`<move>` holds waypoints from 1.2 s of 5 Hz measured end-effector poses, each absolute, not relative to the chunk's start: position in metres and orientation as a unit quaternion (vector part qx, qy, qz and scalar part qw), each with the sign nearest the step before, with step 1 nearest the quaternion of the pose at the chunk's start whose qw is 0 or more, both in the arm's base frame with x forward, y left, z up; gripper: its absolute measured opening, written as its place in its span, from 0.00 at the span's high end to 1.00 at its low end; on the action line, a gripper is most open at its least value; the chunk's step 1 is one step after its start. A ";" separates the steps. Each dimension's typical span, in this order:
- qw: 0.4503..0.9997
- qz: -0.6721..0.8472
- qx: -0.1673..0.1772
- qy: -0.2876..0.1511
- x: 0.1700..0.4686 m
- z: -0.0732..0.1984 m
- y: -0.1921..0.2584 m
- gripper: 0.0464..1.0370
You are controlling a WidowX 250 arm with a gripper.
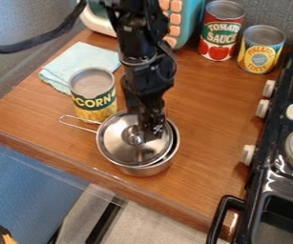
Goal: Take the lid and place it on the left of the box of corn
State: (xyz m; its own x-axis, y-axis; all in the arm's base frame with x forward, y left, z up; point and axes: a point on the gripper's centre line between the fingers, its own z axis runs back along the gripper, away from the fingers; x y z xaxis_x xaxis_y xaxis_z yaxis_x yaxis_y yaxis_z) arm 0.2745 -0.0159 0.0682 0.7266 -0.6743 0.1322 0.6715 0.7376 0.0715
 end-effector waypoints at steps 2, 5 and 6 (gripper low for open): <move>0.928 -0.367 0.017 -0.060 0.267 0.063 -0.011 0.07; 0.931 -0.360 0.028 -0.057 0.270 0.057 -0.008 0.76; 0.931 -0.361 0.025 -0.055 0.270 0.057 -0.008 0.76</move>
State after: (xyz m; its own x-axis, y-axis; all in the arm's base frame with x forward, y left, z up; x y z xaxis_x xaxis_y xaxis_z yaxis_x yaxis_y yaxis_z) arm 0.2697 -0.0081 0.0568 0.7333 -0.6745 0.0850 0.6690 0.7382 0.0868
